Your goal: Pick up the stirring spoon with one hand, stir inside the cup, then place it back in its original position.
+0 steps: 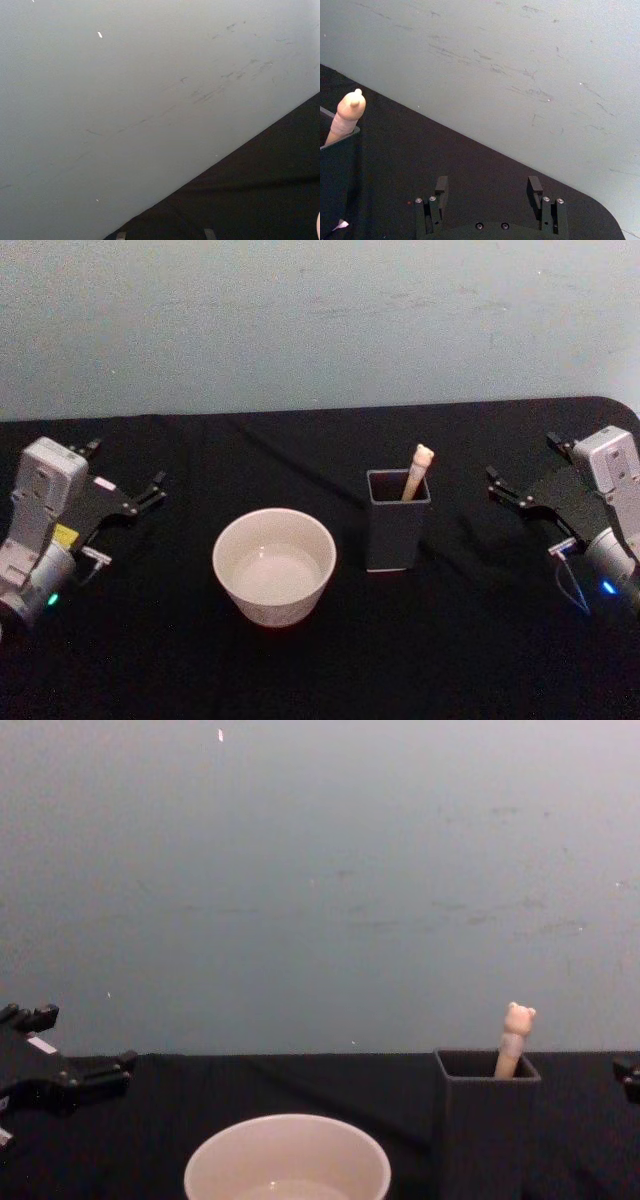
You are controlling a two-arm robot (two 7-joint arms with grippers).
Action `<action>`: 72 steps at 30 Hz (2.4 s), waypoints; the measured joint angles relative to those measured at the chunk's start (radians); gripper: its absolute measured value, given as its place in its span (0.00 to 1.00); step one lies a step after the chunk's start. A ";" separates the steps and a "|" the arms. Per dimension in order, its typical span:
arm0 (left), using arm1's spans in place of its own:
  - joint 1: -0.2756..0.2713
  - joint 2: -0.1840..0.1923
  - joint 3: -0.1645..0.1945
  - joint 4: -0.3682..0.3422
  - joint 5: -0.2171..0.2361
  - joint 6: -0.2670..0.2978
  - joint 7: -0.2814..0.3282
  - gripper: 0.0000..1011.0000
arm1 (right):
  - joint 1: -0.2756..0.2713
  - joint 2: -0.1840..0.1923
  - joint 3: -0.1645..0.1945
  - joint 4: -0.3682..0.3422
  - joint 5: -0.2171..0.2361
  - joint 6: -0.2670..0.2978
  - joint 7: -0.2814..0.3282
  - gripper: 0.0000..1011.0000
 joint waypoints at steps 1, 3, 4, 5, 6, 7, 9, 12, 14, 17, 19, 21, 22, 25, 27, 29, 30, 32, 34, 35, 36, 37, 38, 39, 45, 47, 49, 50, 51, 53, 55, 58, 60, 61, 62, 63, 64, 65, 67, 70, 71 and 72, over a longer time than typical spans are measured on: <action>0.000 0.000 0.000 0.000 0.000 0.000 0.000 0.99 | 0.000 0.000 0.000 0.000 0.000 0.000 0.000 0.99; 0.000 0.000 0.000 0.000 0.000 0.000 0.000 0.99 | 0.000 0.000 0.000 0.000 0.000 0.000 0.000 0.99; 0.000 0.000 0.000 0.000 0.000 0.000 0.000 0.99 | 0.000 0.000 0.000 0.000 0.000 0.000 0.000 0.99; 0.000 0.000 0.000 0.000 0.000 0.000 0.000 0.99 | 0.000 0.000 0.000 0.000 0.000 0.000 0.000 0.99; 0.000 0.000 0.000 0.000 0.000 0.000 0.000 0.99 | 0.000 0.000 0.000 0.000 0.000 0.000 0.000 0.99; 0.000 0.000 0.000 0.000 0.000 0.000 0.000 0.99 | 0.000 0.000 0.000 0.000 0.000 0.000 0.000 0.99; 0.000 0.000 0.000 0.000 0.000 0.000 0.000 0.99 | 0.000 0.000 0.000 0.000 0.000 0.000 0.000 0.99; 0.000 0.000 0.000 0.000 0.000 0.000 0.000 0.99 | 0.000 0.000 0.000 0.000 0.000 0.000 0.000 0.99; 0.000 0.000 0.000 0.000 0.000 0.000 0.000 0.99 | 0.000 0.000 0.000 0.000 0.000 0.000 0.000 0.99; 0.000 0.000 0.000 0.000 0.000 0.000 0.000 0.99 | 0.000 0.000 0.000 0.000 0.000 0.000 0.000 0.99; 0.000 0.000 0.000 0.000 0.000 0.000 0.000 0.99 | 0.000 0.000 0.000 0.000 0.000 0.000 0.000 0.99; 0.000 0.000 0.000 0.000 0.000 0.000 0.000 0.99 | 0.000 0.000 0.000 0.000 0.000 0.000 0.000 0.99; 0.000 0.000 0.000 0.000 0.000 0.000 0.000 0.99 | 0.000 0.000 0.000 0.000 0.000 0.000 0.000 0.99; 0.000 0.000 0.000 0.000 0.000 0.000 0.000 0.99 | 0.000 0.000 0.000 0.000 0.000 0.000 0.000 0.99; 0.000 0.000 0.000 0.000 0.000 0.000 0.000 0.99 | 0.000 0.000 0.000 0.000 0.000 0.000 0.000 0.99; 0.000 0.000 0.000 0.000 0.000 0.000 0.000 0.99 | 0.000 0.000 0.000 0.000 0.000 0.000 0.000 0.99; 0.000 0.000 0.000 0.000 0.000 0.000 0.000 0.99 | 0.000 0.000 0.000 0.000 0.000 0.000 0.000 0.99; 0.000 0.000 0.000 0.000 0.000 0.000 0.000 0.99 | 0.000 0.000 0.000 0.000 0.000 0.000 0.000 0.99; 0.000 0.000 0.000 0.000 0.000 0.000 0.000 0.99 | 0.000 0.000 0.000 0.000 0.000 0.000 0.000 0.99; 0.000 0.000 0.000 0.000 0.000 0.000 0.000 0.99 | 0.000 0.000 0.000 0.000 0.000 0.000 0.000 0.99; 0.000 0.000 0.000 0.000 0.000 0.000 0.000 0.99 | 0.000 0.000 0.000 0.000 0.000 0.000 0.000 0.99; 0.000 0.000 0.000 0.000 0.000 0.000 0.000 0.99 | 0.000 0.000 0.000 0.000 0.000 0.000 0.000 0.99; 0.000 0.000 0.000 0.000 0.000 0.000 0.000 0.99 | 0.000 0.000 0.000 0.000 0.000 0.000 0.000 0.99; 0.000 0.000 0.000 0.000 0.000 0.000 0.000 0.99 | 0.000 0.000 0.000 0.000 0.000 0.000 0.000 0.99; 0.000 0.000 0.000 0.000 0.000 0.000 0.000 0.99 | 0.000 0.000 0.000 0.000 0.000 0.000 0.000 0.99; 0.000 0.000 0.000 0.000 0.000 0.000 0.000 0.99 | 0.000 0.000 0.000 0.000 0.000 0.000 0.000 0.99; 0.000 0.000 0.000 0.000 0.000 0.000 0.000 0.99 | 0.000 0.000 0.000 0.000 0.000 0.000 0.000 0.99; 0.000 0.000 0.000 0.000 0.000 0.000 0.000 0.99 | 0.000 0.000 0.000 0.000 0.000 0.000 0.000 0.99; 0.000 0.000 0.000 0.000 0.000 0.000 0.000 0.99 | 0.000 0.000 0.000 0.000 0.000 0.000 0.000 0.99; 0.000 0.000 0.000 0.000 0.000 0.000 0.000 0.99 | 0.000 0.000 0.000 0.000 0.000 0.000 0.000 0.99; 0.000 0.000 0.000 0.000 0.000 0.000 0.000 0.99 | 0.000 0.000 0.000 0.000 0.000 0.000 0.000 0.99; 0.000 0.000 0.000 0.000 0.000 0.000 0.000 0.99 | 0.000 0.000 0.000 0.000 0.000 0.000 0.000 0.99; 0.000 0.000 0.000 0.000 0.000 0.000 0.000 0.99 | 0.000 0.000 0.000 0.000 0.000 0.000 0.000 0.99; 0.000 0.000 0.000 0.000 0.000 0.000 0.000 0.99 | 0.000 0.000 0.000 0.000 0.000 0.000 0.000 0.99; 0.000 0.000 0.000 0.000 0.000 0.000 0.000 0.99 | 0.000 0.000 0.000 0.000 0.000 0.000 0.000 0.99; 0.000 0.000 0.000 0.000 0.000 0.000 0.000 0.99 | 0.000 0.000 0.000 0.000 0.000 0.000 0.000 0.99; 0.000 0.000 0.000 0.000 0.000 0.000 0.000 0.99 | 0.000 0.000 0.000 0.000 0.000 0.000 0.000 0.99; 0.000 0.000 0.000 0.000 0.000 0.000 0.000 0.99 | 0.000 0.000 0.000 0.000 0.000 0.000 0.000 0.99; 0.000 0.000 0.000 0.000 0.000 0.000 0.000 0.99 | 0.000 0.000 0.000 0.000 0.000 0.000 0.000 0.99; 0.000 0.000 0.000 0.000 0.000 0.000 0.000 0.99 | 0.000 0.000 0.000 0.000 0.000 0.000 0.000 0.99; 0.000 0.000 0.000 0.000 0.000 0.000 0.000 0.99 | 0.000 0.000 0.000 0.000 0.000 0.000 0.000 0.99; 0.000 0.000 0.000 0.000 0.000 0.000 0.000 0.99 | 0.000 0.000 0.000 0.000 0.000 0.000 0.000 0.99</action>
